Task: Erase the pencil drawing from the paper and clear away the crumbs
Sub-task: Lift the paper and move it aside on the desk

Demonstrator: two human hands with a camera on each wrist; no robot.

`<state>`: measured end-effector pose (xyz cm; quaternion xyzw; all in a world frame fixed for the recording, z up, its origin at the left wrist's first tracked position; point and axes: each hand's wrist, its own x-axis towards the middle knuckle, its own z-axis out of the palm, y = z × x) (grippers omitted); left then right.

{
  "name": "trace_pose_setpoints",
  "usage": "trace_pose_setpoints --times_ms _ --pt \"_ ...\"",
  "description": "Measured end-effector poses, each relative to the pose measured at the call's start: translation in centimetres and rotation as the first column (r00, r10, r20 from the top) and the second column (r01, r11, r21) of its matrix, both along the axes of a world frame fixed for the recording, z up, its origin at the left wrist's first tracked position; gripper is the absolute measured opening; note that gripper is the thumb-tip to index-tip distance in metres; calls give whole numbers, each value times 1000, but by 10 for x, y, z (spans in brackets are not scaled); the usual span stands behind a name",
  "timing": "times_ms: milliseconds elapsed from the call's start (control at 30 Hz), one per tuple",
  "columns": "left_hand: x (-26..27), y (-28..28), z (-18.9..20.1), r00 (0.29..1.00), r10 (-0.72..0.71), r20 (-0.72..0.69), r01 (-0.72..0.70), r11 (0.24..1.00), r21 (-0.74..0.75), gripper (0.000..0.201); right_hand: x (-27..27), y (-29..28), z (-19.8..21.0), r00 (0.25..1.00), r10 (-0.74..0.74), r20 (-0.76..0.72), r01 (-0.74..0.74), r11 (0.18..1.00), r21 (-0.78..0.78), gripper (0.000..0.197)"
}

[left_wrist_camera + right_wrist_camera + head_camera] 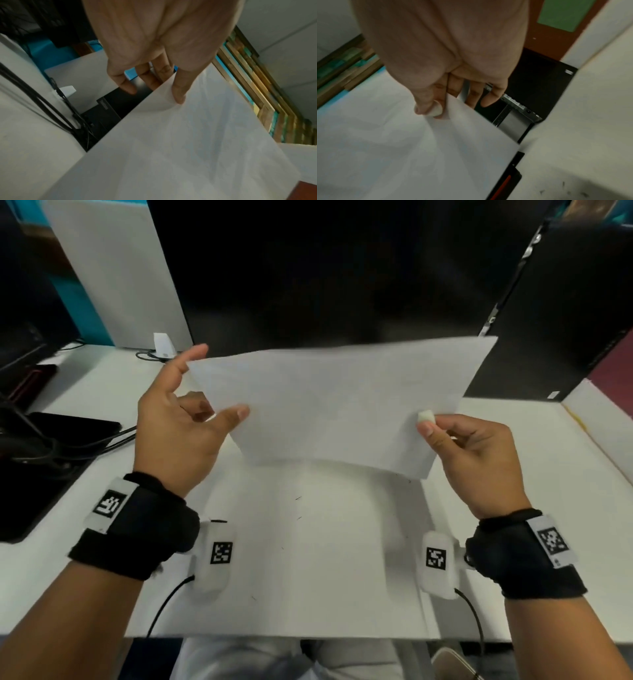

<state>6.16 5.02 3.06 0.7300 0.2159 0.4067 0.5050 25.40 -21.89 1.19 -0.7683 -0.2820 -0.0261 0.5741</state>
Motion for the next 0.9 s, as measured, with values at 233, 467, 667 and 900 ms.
trace_pose_setpoints --times_ms 233,467,667,900 --pt "-38 30 -10 982 178 -60 -185 972 -143 24 -15 55 17 961 -20 277 63 987 -148 20" --pt "-114 65 -51 882 419 -213 -462 859 -222 18 -73 178 16 868 487 -100 -487 792 -368 22" --pt "-166 67 -76 816 477 -327 -564 781 -268 23 -114 282 -10 756 580 -304 -626 504 -594 20" --pt "-191 67 -87 723 518 -458 -678 661 -322 7 -139 346 -47 720 499 -483 -688 419 -593 6"
